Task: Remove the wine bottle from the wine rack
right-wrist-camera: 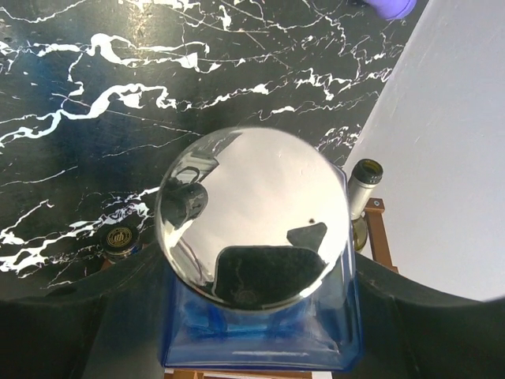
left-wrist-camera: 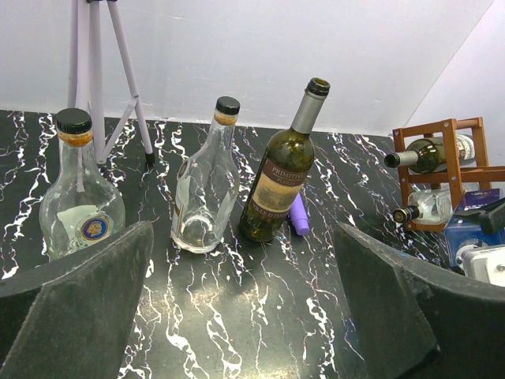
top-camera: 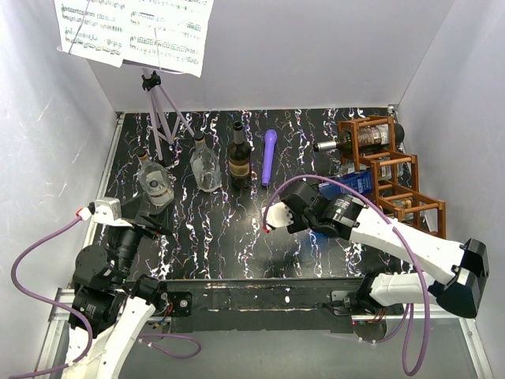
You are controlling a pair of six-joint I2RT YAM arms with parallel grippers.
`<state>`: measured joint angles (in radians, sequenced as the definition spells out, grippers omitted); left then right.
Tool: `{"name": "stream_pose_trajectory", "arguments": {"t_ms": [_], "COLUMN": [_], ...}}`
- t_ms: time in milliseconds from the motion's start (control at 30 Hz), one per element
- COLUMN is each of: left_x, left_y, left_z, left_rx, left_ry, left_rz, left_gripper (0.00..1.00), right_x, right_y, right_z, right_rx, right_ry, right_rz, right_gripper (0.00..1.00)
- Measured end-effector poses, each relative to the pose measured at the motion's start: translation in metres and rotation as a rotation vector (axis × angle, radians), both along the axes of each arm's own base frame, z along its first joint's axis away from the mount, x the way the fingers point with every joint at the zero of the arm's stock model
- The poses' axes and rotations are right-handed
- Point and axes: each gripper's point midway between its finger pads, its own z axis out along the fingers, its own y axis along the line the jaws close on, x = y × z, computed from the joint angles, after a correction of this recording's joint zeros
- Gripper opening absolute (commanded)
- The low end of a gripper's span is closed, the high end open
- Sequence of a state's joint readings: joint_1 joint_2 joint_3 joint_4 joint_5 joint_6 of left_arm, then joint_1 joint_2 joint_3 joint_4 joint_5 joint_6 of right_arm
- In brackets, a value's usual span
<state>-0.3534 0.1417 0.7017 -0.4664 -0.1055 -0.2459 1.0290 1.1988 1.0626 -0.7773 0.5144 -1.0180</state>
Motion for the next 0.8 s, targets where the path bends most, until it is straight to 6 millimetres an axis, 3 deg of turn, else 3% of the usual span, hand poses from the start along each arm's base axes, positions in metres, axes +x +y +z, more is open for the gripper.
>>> {"name": "stream_pose_trajectory", "arguments": {"t_ms": [500, 667, 800], "left_x": [0.0, 0.0, 0.0], "left_y": [0.0, 0.001, 0.001], "left_z": [0.0, 0.0, 0.0], "left_rx": [-0.001, -0.001, -0.001], "left_ry": [-0.001, -0.001, -0.001], "left_rz": [0.002, 0.006, 0.006], "left_gripper": [0.98, 0.98, 0.98], "right_x": [-0.014, -0.029, -0.041], "right_y": [0.03, 0.039, 0.046], "right_z": [0.023, 0.032, 0.055], "right_rx": [0.095, 0.221, 0.394], "right_ry": [0.008, 0.06, 0.106], "right_rz": [0.076, 0.082, 0.047], "right_gripper": [0.01, 0.01, 0.01]}}
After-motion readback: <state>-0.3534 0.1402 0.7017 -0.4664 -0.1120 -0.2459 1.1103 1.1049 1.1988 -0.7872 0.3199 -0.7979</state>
